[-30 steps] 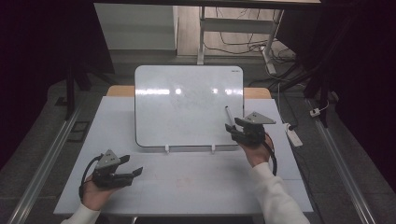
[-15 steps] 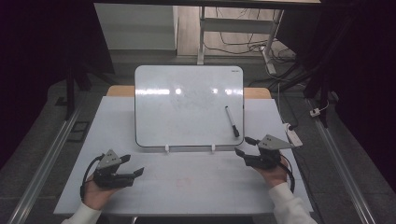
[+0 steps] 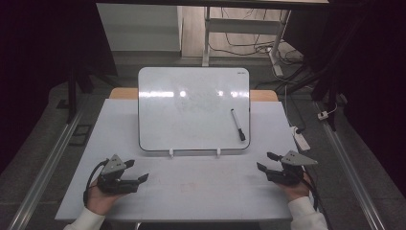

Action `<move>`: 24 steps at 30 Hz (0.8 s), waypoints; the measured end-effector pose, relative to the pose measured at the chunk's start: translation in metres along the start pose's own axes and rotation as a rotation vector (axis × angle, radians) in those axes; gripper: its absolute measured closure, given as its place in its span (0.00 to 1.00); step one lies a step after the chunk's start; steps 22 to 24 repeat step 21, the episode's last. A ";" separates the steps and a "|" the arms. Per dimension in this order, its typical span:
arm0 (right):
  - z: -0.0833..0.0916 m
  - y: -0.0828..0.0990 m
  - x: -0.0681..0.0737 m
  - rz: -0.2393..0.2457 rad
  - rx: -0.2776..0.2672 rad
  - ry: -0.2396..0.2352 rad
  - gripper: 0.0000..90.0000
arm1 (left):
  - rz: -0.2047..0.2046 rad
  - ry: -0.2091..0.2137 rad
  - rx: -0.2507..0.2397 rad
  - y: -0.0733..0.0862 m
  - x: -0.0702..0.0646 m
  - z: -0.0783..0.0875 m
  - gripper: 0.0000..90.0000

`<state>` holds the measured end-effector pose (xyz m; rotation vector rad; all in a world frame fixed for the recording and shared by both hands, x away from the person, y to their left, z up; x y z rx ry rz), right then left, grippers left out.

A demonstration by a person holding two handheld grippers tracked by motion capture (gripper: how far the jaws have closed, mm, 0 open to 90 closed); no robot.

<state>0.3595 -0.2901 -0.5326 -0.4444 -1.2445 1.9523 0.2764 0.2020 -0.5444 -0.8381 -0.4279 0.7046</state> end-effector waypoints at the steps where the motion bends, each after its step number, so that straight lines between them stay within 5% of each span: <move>1: -0.001 -0.001 0.001 0.003 0.000 -0.002 0.41 | 0.000 0.000 0.000 0.000 0.000 0.000 0.26; 24: -0.005 -0.004 0.009 0.023 0.003 -0.019 0.40 | -0.003 -0.006 0.001 0.000 0.001 -0.001 0.25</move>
Point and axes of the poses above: each handheld gripper's, and its own axes: z roughly backward along the jaws, y roughly out of its underside, x roughly to its left, the point moved 5 cm from there along -z, roughly forward along the jaws, and after that the axes turned 11 degrees about -z, right-handed, at the moved point
